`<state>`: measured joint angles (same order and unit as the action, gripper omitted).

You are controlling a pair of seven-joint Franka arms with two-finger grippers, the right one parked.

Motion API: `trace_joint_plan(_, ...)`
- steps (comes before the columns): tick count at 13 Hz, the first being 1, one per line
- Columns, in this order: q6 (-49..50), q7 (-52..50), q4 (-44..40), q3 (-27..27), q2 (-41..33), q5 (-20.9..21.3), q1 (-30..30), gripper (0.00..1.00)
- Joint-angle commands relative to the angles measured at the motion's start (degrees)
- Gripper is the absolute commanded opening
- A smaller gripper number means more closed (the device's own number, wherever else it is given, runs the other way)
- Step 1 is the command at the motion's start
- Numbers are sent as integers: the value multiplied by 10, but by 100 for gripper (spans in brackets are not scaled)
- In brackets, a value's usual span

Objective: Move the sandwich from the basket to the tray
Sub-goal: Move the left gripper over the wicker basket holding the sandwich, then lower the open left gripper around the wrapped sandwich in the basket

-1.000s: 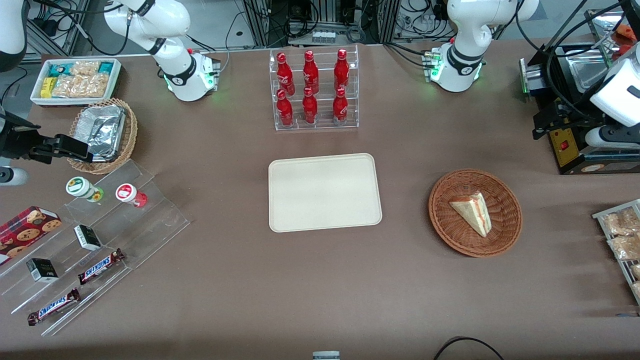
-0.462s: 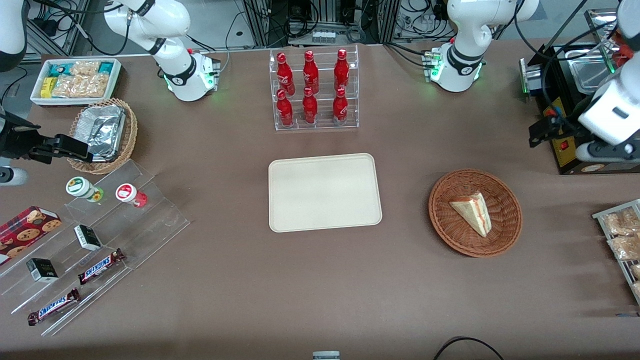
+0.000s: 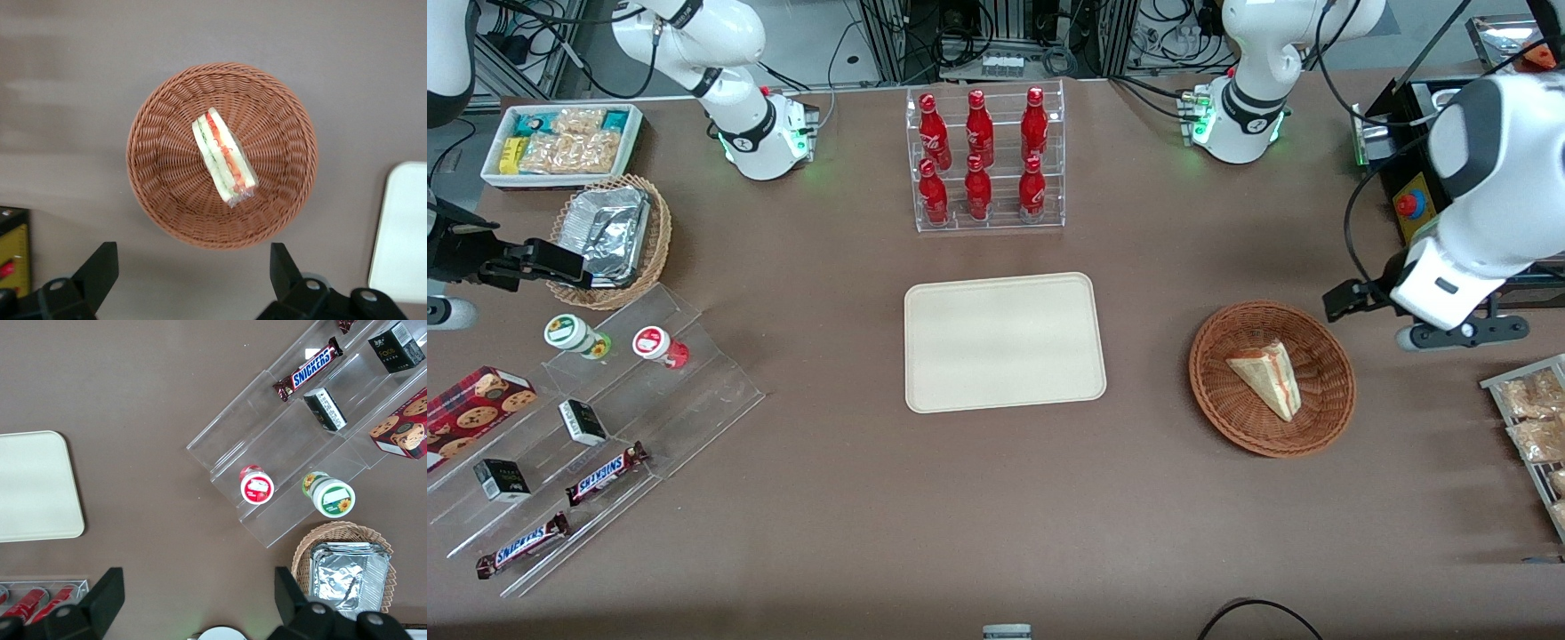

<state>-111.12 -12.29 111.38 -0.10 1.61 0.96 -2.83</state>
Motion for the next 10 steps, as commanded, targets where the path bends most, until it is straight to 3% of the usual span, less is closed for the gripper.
trace_joint_plan(1, -68, -103, 53, 2, 1, 5, -5, 100)
trace_joint_plan(7, -223, -182, 147, -12, 28, 4, -10, 100)
trace_joint_plan(10, -241, -190, 151, -20, 52, 5, -10, 100)
